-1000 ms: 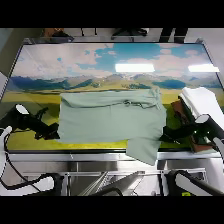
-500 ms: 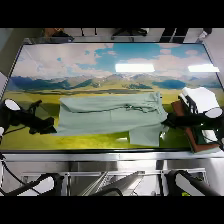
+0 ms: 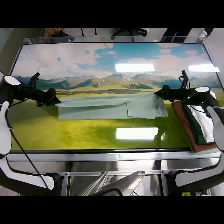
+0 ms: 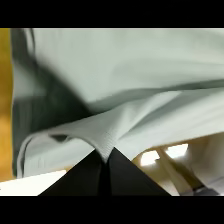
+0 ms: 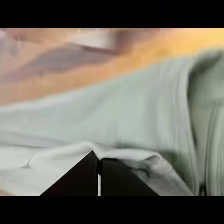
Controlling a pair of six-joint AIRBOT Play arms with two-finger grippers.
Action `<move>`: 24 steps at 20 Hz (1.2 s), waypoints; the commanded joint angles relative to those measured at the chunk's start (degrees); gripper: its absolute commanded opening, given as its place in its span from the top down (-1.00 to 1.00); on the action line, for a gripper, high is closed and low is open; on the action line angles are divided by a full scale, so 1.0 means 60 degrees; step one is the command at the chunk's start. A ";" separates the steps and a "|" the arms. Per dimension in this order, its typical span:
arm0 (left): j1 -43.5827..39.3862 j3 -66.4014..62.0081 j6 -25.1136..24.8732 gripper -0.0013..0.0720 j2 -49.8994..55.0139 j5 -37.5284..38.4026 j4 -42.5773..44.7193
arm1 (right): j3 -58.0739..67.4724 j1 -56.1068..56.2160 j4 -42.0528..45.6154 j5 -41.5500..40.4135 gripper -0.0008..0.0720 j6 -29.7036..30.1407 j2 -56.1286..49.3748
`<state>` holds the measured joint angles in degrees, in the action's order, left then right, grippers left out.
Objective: Fold the shirts.
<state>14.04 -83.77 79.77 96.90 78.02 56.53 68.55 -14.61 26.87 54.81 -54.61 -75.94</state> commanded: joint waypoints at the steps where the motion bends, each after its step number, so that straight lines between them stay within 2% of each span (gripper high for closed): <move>1: -0.0291 -0.1333 0.0004 0.93 0.1606 -0.0310 -0.0273 | 0.1537 0.0259 -0.0419 -0.0565 0.94 0.0397 -0.1479; 3: -0.0342 -0.1621 0.0000 0.93 0.2127 -0.0160 -0.0280 | 0.1778 0.0248 -0.0412 -0.0506 0.90 0.0397 -0.1756; 4: -0.0350 -0.1716 0.0004 0.93 0.2313 -0.0011 -0.0280 | 0.1778 0.0244 -0.0157 -0.0492 0.71 0.0397 -0.1770; 5: -0.0350 -0.1810 0.0040 0.92 0.2452 0.0120 -0.0280 | 0.1778 0.0244 0.0219 -0.0481 0.35 0.0397 -0.1738; 6: -0.0350 -0.1938 0.0040 0.46 0.2532 0.0270 -0.0284 | 0.1781 0.0226 0.0765 -0.0463 0.12 0.0397 -0.1647; 7: -0.0350 -0.2084 0.0044 -0.59 0.2565 0.0423 -0.0313 | 0.1796 0.0168 0.1355 -0.0350 -0.13 0.0393 -0.1494; 8: -0.0350 -0.2244 0.0066 -0.95 0.2561 0.0576 -0.0412 | 0.1836 0.0102 0.1996 -0.0208 -0.44 0.0386 -0.1300; 9: -0.0350 -0.2495 0.0066 -0.95 0.2561 0.0805 -0.0433 | 0.1851 0.0026 0.2473 -0.0157 -0.69 0.0317 -0.1107; 11: -0.0346 -0.3184 0.0157 -0.95 0.2561 0.1297 -0.0423 | 0.1851 -0.0259 0.3319 -0.0102 -0.96 -0.0339 -0.0878; 13: -0.0350 -0.3993 0.0474 -0.95 0.2561 0.1803 -0.0433 | 0.1851 -0.0514 0.3544 0.0455 -0.96 -0.0659 -0.0984; 18: -0.0648 -0.5559 0.1231 -0.95 0.2557 0.2798 -0.0466 | 0.1851 -0.0503 0.3388 0.1184 -0.96 -0.0648 -0.1650; 20: -0.0823 -0.5719 0.1293 -0.95 0.2448 0.2739 -0.0470 | 0.1851 -0.0503 0.3377 0.1333 -0.96 -0.0641 -0.1825; 24: -0.1231 -0.4659 0.1290 -0.94 0.1792 0.1789 -0.0470 | 0.1851 -0.0474 0.2856 0.1453 -0.96 -0.0528 -0.2065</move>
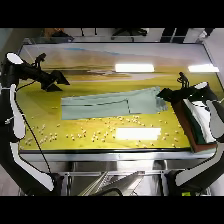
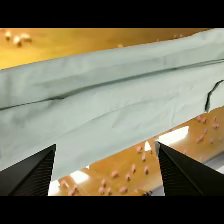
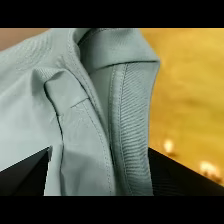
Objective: Fold the shirts.
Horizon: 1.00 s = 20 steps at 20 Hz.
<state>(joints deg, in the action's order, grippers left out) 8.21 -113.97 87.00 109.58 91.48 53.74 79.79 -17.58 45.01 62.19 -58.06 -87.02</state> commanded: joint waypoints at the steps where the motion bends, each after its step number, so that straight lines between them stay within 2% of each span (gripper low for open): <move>1: -0.0408 0.0561 0.0080 -0.94 -0.0397 -0.0532 -0.0004 | -0.0022 0.0058 -0.0350 0.0219 -0.96 0.0331 -0.0259; 4: -0.1031 0.0885 0.0080 -0.94 -0.0404 -0.0645 0.0000 | -0.0022 0.0321 -0.0488 0.0215 -0.91 0.0466 -0.0441; 5: -0.1315 0.1038 0.0080 -0.60 -0.0404 -0.0765 0.0004 | -0.0022 0.0397 -0.0463 0.0233 -0.54 0.0466 -0.0532; 7: -0.1810 0.1366 0.0076 0.59 -0.0401 -0.1122 0.0026 | -0.0011 0.0521 -0.0466 0.0295 0.19 0.0484 -0.0605; 8: -0.2084 0.1515 0.0040 0.93 -0.0401 -0.1395 0.0026 | 0.0080 0.0543 -0.0463 0.0455 0.60 0.0729 -0.0576; 10: -0.2579 0.1672 -0.0087 0.93 -0.0401 -0.1905 0.0022 | 0.0470 0.0543 -0.0310 0.0911 0.94 0.0801 -0.0361; 16: -0.4710 0.1683 -0.0091 0.93 0.0463 -0.3599 0.0018 | 0.1698 0.0605 0.1184 0.2065 0.94 -0.0080 0.1304; 20: -0.6360 0.1657 -0.0091 0.93 0.1676 -0.5628 -0.0878 | 0.1803 0.0583 0.1719 0.3191 0.94 -0.0331 0.2543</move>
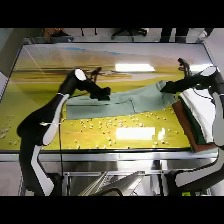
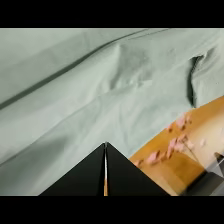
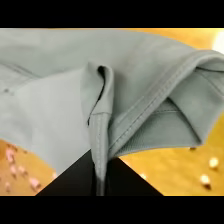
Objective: Fold the shirts.
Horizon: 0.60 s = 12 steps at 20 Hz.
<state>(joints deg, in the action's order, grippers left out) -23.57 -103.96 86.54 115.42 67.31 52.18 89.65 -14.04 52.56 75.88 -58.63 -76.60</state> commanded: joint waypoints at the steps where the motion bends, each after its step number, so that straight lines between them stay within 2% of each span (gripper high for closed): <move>1: -0.1421 -0.0044 -0.0015 0.93 0.0936 -0.2248 -0.0998 | 0.0160 -0.0007 0.0459 0.1093 0.94 -0.0233 0.1082; 3: -0.1963 -0.0568 -0.0007 0.93 0.1508 -0.2565 -0.1140 | 0.0160 -0.0047 0.0495 0.1111 0.94 -0.0229 0.1701; 7: -0.2528 -0.2033 0.0240 0.93 0.2441 -0.2080 -0.1155 | 0.0160 -0.0066 0.0488 0.1224 0.94 -0.0237 0.2422; 11: -0.2175 -0.2546 0.0175 0.93 0.1931 -0.0546 -0.1195 | 0.0160 -0.0011 0.0339 0.1392 0.94 -0.0488 0.2477; 12: -0.1902 -0.2546 -0.0109 0.93 0.1537 0.0026 -0.1195 | 0.0160 0.0040 0.0051 0.1421 0.94 -0.0495 0.2477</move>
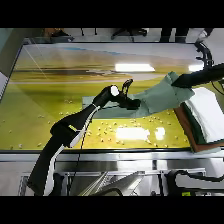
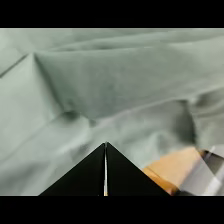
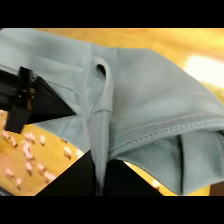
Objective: Fold the shirts.
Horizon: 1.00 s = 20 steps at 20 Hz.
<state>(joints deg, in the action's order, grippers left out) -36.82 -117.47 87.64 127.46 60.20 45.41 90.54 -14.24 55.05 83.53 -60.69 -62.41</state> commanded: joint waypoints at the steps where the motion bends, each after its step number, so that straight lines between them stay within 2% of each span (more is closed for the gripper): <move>1: 0.0678 -0.0295 -0.0583 0.94 -0.0998 0.1832 -0.0066 | 0.0011 0.0131 -0.0776 0.0135 0.94 -0.0153 0.0109; 3: 0.1574 -0.0284 -0.1279 0.94 -0.2248 0.2648 -0.0069 | 0.0011 0.0390 -0.1800 -0.0073 0.94 -0.0186 0.0087; 7: 0.3650 0.0790 -0.1643 0.94 -0.5858 0.2455 -0.0080 | 0.0007 0.2320 -0.3191 -0.1494 0.94 -0.0219 -0.0255; 11: 0.5304 0.2299 -0.2313 0.94 -0.8954 0.2554 -0.0069 | 0.0007 0.5595 -0.3490 -0.4415 0.94 -0.0211 -0.1523; 13: 0.5785 0.3184 -0.2787 0.94 -1.0040 0.2630 -0.0066 | 0.0007 0.7471 -0.3923 -0.6706 0.94 0.0321 -0.2692; 14: 0.5945 0.3701 -0.2954 0.94 -1.0484 0.2619 -0.0069 | 0.0011 0.8284 -0.4095 -0.7905 0.80 0.0907 -0.3315; 15: 0.6029 0.4178 -0.3067 0.94 -1.0797 0.2601 -0.0069 | 0.0011 0.8965 -0.4116 -0.9052 -0.08 0.1166 -0.3949; 16: 0.6091 0.4765 -0.3162 0.94 -1.1118 0.2473 -0.0069 | 0.0011 0.9471 -0.4113 -0.9905 -0.67 0.1304 -0.4510; 17: 0.6087 0.5326 -0.3213 0.94 -1.1369 0.2317 -0.0058 | 0.0011 0.9704 -0.4113 -1.0214 -0.67 0.1300 -0.4834; 19: 0.6084 0.6164 -0.3275 0.94 -1.1763 0.2051 -0.0066 | 0.0011 0.9584 -0.4040 -0.9639 -0.62 0.1297 -0.4790; 20: 0.6084 0.6473 -0.3322 0.94 -1.1941 0.1920 -0.0069 | 0.0011 0.9311 -0.3949 -0.9096 -0.45 0.1293 -0.4539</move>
<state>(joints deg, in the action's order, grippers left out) -1.08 -85.49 69.38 60.20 73.87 45.01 90.56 39.81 31.00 31.53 -54.46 -88.05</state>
